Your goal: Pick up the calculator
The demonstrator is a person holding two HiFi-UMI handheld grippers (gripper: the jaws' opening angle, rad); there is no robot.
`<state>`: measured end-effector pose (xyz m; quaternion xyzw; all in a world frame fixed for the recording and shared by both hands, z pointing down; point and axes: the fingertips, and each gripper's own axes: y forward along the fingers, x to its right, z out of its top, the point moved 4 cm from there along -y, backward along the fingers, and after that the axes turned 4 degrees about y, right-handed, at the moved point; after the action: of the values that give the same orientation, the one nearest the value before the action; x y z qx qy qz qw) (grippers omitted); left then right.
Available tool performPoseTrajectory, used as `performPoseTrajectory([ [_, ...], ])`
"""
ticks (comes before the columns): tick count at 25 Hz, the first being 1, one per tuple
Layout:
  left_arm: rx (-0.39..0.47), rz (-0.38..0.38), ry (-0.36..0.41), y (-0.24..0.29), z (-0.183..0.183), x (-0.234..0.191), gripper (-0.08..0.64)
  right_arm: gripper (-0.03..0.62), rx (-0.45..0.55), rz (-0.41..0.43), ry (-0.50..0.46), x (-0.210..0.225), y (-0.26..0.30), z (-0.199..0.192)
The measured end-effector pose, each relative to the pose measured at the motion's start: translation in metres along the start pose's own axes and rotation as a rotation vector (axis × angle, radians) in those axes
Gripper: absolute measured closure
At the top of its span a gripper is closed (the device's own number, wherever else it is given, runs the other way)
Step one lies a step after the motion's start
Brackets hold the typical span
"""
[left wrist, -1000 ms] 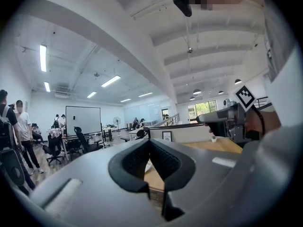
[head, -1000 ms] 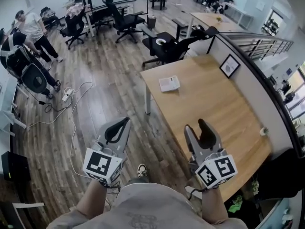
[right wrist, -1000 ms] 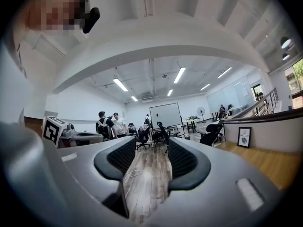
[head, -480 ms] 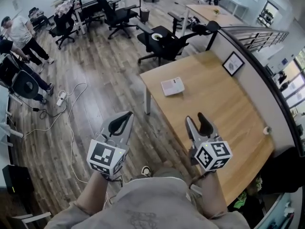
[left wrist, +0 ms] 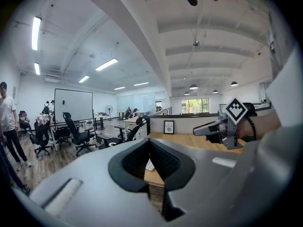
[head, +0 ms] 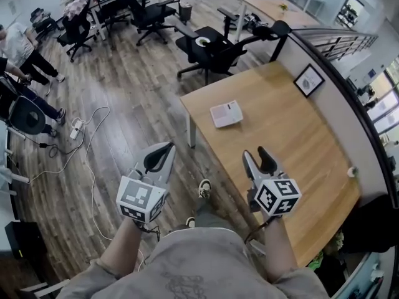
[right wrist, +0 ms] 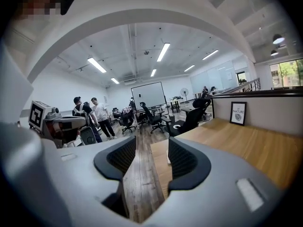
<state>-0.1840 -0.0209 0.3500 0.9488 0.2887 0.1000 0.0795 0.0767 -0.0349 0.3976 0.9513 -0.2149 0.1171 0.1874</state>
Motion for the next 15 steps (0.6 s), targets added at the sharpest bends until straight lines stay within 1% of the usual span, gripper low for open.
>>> performPoseTrajectory([
  [5, -0.043, -0.012, -0.013, 0.046, -0.012, -0.022, 0.558, 0.394, -0.043, -0.009, 0.027, 0.028, 0.046, 0.000],
  [9, -0.084, -0.029, -0.022, 0.094, -0.022, -0.035, 0.558, 0.394, -0.092, -0.017, 0.056, 0.063, 0.086, -0.003],
  [15, -0.169, -0.047, -0.039, 0.168, -0.043, -0.063, 0.558, 0.394, -0.178, -0.019, 0.104, 0.114, 0.158, -0.004],
])
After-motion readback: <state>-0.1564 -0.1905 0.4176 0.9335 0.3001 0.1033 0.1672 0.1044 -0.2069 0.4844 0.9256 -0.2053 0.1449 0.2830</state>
